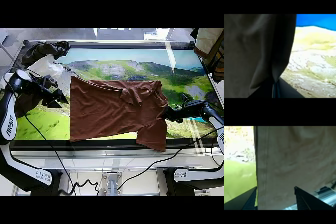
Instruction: Fold the shirts.
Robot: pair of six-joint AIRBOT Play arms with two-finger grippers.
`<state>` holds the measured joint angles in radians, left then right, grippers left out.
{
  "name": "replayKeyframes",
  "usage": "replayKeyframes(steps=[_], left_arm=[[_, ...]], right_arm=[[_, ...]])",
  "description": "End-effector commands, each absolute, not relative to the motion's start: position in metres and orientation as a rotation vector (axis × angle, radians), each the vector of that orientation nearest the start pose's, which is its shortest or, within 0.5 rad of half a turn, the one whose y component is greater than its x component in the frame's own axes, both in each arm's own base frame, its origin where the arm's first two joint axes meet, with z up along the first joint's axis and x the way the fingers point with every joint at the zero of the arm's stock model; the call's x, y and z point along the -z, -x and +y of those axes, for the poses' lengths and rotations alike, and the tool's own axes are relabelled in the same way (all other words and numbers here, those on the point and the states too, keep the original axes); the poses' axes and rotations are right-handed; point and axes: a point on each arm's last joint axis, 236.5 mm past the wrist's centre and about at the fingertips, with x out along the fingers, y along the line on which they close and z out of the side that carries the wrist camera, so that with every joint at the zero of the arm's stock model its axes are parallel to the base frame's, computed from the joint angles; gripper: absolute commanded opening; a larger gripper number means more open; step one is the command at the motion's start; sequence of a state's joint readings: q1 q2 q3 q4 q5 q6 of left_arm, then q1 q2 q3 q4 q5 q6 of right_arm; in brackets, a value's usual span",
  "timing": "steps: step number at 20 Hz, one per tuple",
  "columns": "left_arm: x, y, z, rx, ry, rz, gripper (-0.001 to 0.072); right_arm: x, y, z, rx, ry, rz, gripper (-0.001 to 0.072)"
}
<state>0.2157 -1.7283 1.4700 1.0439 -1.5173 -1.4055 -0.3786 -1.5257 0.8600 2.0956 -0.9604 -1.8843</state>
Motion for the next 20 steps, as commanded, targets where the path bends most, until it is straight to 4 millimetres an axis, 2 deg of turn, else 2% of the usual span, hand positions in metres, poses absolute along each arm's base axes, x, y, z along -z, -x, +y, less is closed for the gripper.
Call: replayKeyframes(steps=[1, 3, 8, 12, 14, 16, 18, 19, 20], left_arm=[[0.062, -0.376, -0.045, 0.348, 0.565, 1.690, 0.0563], [0.066, -0.371, -0.047, 0.348, 0.576, 1.705, 0.0640], [0.090, -0.345, -0.055, 0.329, 0.602, 1.783, 0.0648], [0.113, -0.291, -0.063, 0.321, 0.544, 1.961, 0.0647], [0.122, -0.274, -0.067, 0.314, 0.541, 2.006, 0.0647], [0.126, -0.273, -0.076, 0.320, 0.589, 1.994, 0.0644], [0.125, -0.285, -0.091, 0.350, 0.668, 1.929, 0.0636], [0.124, -0.294, -0.096, 0.357, 0.703, 1.892, 0.0617], [0.124, -0.301, -0.100, 0.374, 0.718, 1.856, 0.0546]], right_arm=[[0.145, -0.333, -0.039, -0.014, -0.553, 1.436, 0.0066], [0.145, -0.333, -0.039, -0.022, -0.544, 1.435, 0.0066], [0.145, -0.332, -0.038, -0.031, -0.541, 1.439, 0.0067], [0.144, -0.331, -0.037, -0.037, -0.541, 1.444, 0.0067], [0.144, -0.331, -0.037, -0.037, -0.541, 1.444, 0.0067], [0.144, -0.331, -0.037, -0.037, -0.541, 1.443, 0.0067], [0.144, -0.332, -0.037, -0.037, -0.543, 1.442, 0.0067], [0.144, -0.332, -0.036, -0.037, -0.544, 1.441, 0.0067], [0.144, -0.332, -0.036, -0.038, -0.545, 1.442, 0.0067]])
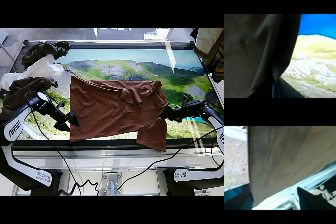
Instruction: Fold the shirts.
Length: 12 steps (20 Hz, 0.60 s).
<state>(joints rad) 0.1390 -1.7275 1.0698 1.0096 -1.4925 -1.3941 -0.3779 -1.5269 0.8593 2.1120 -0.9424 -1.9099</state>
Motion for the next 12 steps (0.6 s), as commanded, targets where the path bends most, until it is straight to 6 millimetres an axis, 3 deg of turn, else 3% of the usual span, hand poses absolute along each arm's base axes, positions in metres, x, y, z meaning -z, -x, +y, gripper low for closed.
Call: replayKeyframes(steps=[1, 6, 9, 12], left_arm=[[0.123, -0.307, -0.103, 0.390, 0.723, 1.829, 0.0469], [0.121, -0.315, -0.108, 0.473, 0.694, 1.763, 0.0031], [0.103, -0.332, -0.129, 0.600, 0.763, 1.652, 0.0029], [0.047, -0.382, -0.160, 0.775, 0.936, 1.372, 0.0028]], right_arm=[[0.143, -0.332, -0.036, -0.039, -0.548, 1.442, 0.0067], [0.139, -0.338, -0.027, -0.071, -0.584, 1.417, 0.0030], [0.118, -0.358, -0.002, -0.195, -0.655, 1.323, 0.0029], [0.090, -0.379, 0.001, -0.251, -0.652, 1.256, 0.0029]])
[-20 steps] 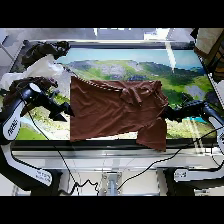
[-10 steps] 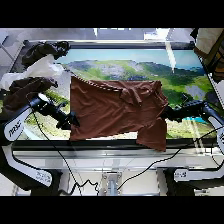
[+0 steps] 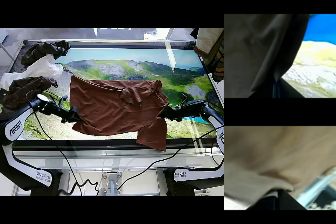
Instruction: Fold the shirts.
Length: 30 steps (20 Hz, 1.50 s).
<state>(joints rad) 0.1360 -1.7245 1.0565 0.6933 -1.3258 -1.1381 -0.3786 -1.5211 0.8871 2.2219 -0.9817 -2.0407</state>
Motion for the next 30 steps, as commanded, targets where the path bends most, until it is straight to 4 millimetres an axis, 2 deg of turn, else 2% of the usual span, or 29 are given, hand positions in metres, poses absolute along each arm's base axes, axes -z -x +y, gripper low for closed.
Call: replayKeyframes(steps=[1, 3, 5, 8, 11, 13, 15, 17, 19, 22, 24, 26, 29, 30], left_arm=[[0.020, -0.405, -0.166, 0.822, 0.982, 1.256, 0.0027], [-0.029, -0.440, -0.166, 0.879, 0.973, 1.095, 0.0027], [-0.072, -0.467, -0.161, 0.906, 0.870, 0.989, 0.0027], [-0.158, -0.505, -0.154, 0.927, 0.753, 0.790, 0.0027], [-0.238, -0.522, -0.143, 0.903, 0.600, 0.628, 0.0026], [-0.278, -0.524, -0.128, 0.842, 0.489, 0.561, 0.0026], [-0.314, -0.522, -0.104, 0.770, 0.452, 0.485, 0.0026], [-0.334, -0.512, -0.075, 0.702, 0.421, 0.438, 0.0026], [-0.343, -0.497, -0.054, 0.642, 0.369, 0.440, 0.0026], [-0.361, -0.461, -0.053, 0.622, 0.266, 0.446, 0.0026], [-0.384, -0.426, -0.068, 0.657, 0.215, 0.430, 0.0026], [-0.405, -0.385, -0.081, 0.673, 0.155, 0.412, 0.0025], [-0.424, -0.334, -0.088, 0.619, 0.102, 0.411, 0.0024], [-0.430, -0.322, -0.088, 0.598, 0.082, 0.398, 0.0024]], right_arm=[[0.076, -0.388, -0.002, -0.264, -0.634, 1.227, 0.0029], [0.042, -0.409, -0.008, -0.277, -0.587, 1.145, 0.0029], [0.006, -0.427, -0.015, -0.283, -0.535, 1.058, 0.0029], [-0.045, -0.446, -0.019, -0.312, -0.470, 0.963, 0.0029], [-0.106, -0.462, -0.026, -0.315, -0.388, 0.832, 0.0028], [-0.161, -0.469, -0.033, -0.301, -0.307, 0.717, 0.0028], [-0.223, -0.469, -0.045, -0.267, -0.238, 0.586, 0.0028], [-0.280, -0.459, -0.061, -0.216, -0.190, 0.462, 0.0027], [-0.324, -0.443, -0.073, -0.178, -0.159, 0.385, 0.0026], [-0.370, -0.412, -0.057, -0.195, -0.098, 0.325, 0.0027], [-0.390, -0.386, -0.034, -0.227, -0.082, 0.319, 0.0026], [-0.400, -0.352, -0.013, -0.254, -0.054, 0.337, 0.0026], [-0.411, -0.310, -0.006, -0.180, -0.040, 0.345, 0.0026], [-0.416, -0.298, -0.006, -0.149, -0.027, 0.336, 0.0025]])
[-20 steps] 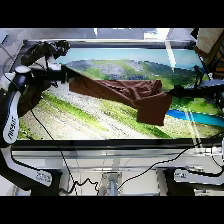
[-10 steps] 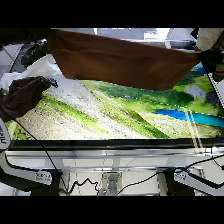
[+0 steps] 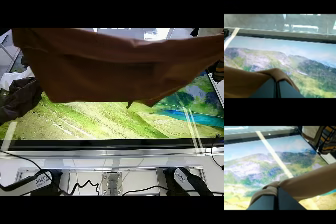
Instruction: Fold the shirts.
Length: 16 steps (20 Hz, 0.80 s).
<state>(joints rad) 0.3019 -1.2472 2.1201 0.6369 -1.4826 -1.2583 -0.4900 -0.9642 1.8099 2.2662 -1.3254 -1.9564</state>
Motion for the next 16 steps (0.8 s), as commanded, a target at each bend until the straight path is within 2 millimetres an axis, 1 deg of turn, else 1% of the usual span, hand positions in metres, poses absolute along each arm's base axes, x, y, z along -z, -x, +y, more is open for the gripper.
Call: replayKeyframes(steps=[1, 2, 3, 5, 7, 8, 9, 10, 11, 12, 14, 16], left_arm=[[-0.439, -0.311, -0.089, 0.580, 0.073, 0.372, 0.0024], [-0.444, -0.303, -0.091, 0.571, 0.061, 0.354, 0.0023], [-0.446, -0.298, -0.090, 0.554, 0.066, 0.356, 0.0023], [-0.441, -0.291, -0.091, 0.552, 0.071, 0.383, 0.0022], [-0.434, -0.301, -0.078, 0.497, 0.080, 0.399, 0.0022], [-0.426, -0.310, -0.069, 0.461, 0.088, 0.416, 0.0023], [-0.415, -0.319, -0.062, 0.436, 0.101, 0.443, 0.0023], [-0.399, -0.329, -0.056, 0.426, 0.123, 0.485, 0.0023], [-0.382, -0.339, -0.054, 0.435, 0.150, 0.535, 0.0023], [-0.361, -0.351, -0.052, 0.446, 0.182, 0.595, 0.0023], [-0.319, -0.375, -0.049, 0.468, 0.258, 0.704, 0.0023], [-0.275, -0.398, -0.048, 0.499, 0.324, 0.805, 0.0024]], right_arm=[[-0.420, -0.288, -0.004, -0.128, -0.011, 0.326, 0.0024], [-0.421, -0.280, -0.004, -0.108, 0.015, 0.323, 0.0024], [-0.421, -0.274, -0.004, -0.086, 0.026, 0.330, 0.0023], [-0.408, -0.267, -0.006, -0.059, 0.053, 0.390, 0.0023], [-0.397, -0.269, -0.019, -0.004, 0.076, 0.437, 0.0023], [-0.393, -0.273, -0.027, 0.025, 0.091, 0.453, 0.0023], [-0.389, -0.280, -0.033, 0.045, 0.083, 0.470, 0.0023], [-0.382, -0.289, -0.036, 0.046, 0.076, 0.493, 0.0023], [-0.372, -0.300, -0.039, 0.043, 0.069, 0.526, 0.0023], [-0.355, -0.314, -0.041, 0.029, 0.053, 0.576, 0.0023], [-0.309, -0.342, -0.047, 0.009, 0.020, 0.707, 0.0024], [-0.253, -0.369, -0.052, -0.010, -0.021, 0.845, 0.0024]])
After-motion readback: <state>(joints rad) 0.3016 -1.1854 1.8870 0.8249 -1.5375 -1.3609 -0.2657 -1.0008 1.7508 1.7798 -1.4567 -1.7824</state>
